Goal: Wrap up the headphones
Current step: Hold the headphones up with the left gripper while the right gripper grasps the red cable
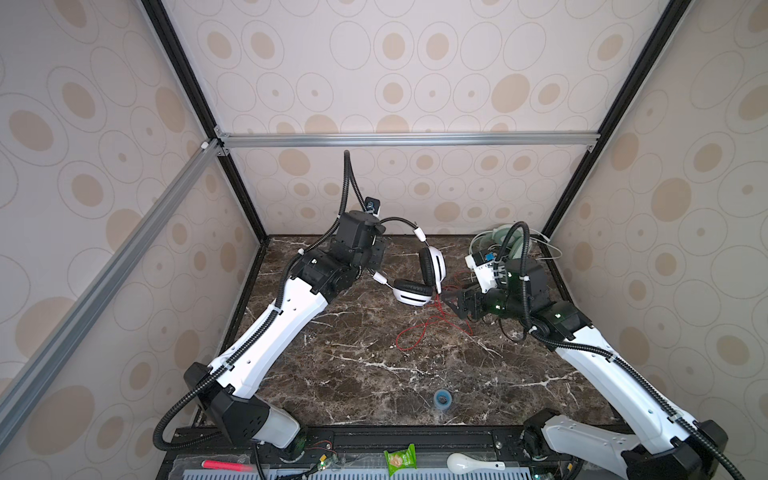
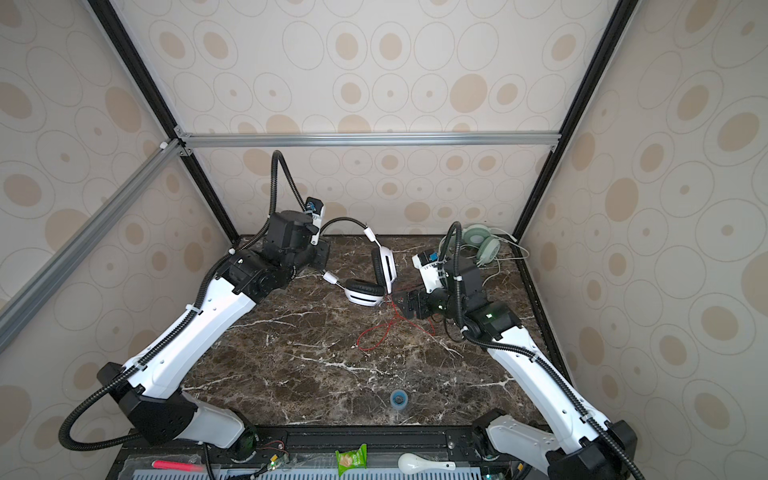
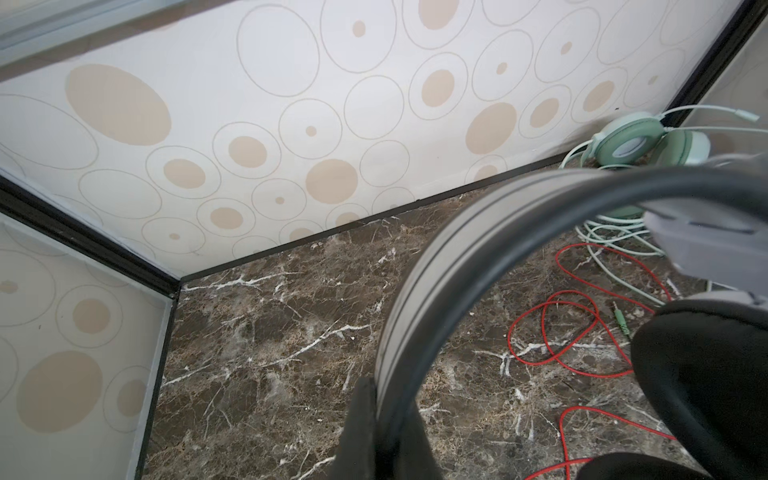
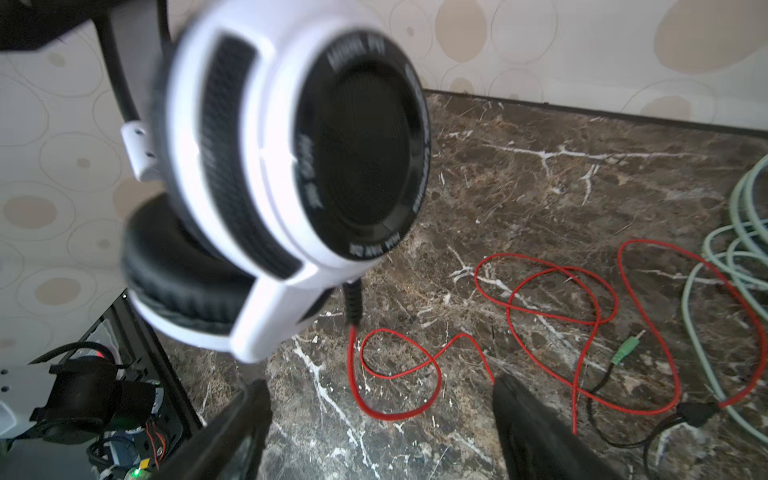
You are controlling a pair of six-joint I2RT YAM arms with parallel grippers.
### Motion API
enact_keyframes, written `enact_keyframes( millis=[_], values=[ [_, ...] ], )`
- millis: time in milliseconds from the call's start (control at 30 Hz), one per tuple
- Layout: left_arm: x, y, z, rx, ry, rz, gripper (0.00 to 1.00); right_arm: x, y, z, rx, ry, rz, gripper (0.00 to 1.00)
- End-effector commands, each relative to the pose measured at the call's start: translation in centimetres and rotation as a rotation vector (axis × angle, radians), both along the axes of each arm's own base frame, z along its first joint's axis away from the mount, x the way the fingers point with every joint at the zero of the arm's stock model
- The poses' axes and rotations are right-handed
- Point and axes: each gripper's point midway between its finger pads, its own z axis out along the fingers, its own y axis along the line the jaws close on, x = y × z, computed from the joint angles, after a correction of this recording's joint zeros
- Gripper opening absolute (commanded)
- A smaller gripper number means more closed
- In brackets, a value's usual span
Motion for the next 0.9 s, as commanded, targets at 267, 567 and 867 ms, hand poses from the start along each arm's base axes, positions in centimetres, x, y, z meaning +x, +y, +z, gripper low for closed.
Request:
enact_keyframes(
  millis=[267,567,867],
  values=[
    [-0.5,2.0,5.5,-0.146,-0.058,0.042,0.00,0.5,2.3,-3.4,0.136,0.054,0.049,0.83],
    [-0.8,2.6,6.3,-0.203,-0.053,0.028,0.00,3.0,4.6,-6.0,0.207,0.130,0.059,0.82],
    [-1.1,2.5,7.2,-0.285,-0.043,-0.012,0.00,4.9,6.6,-8.3,0.274,0.184,0.062,0.80]
  ],
)
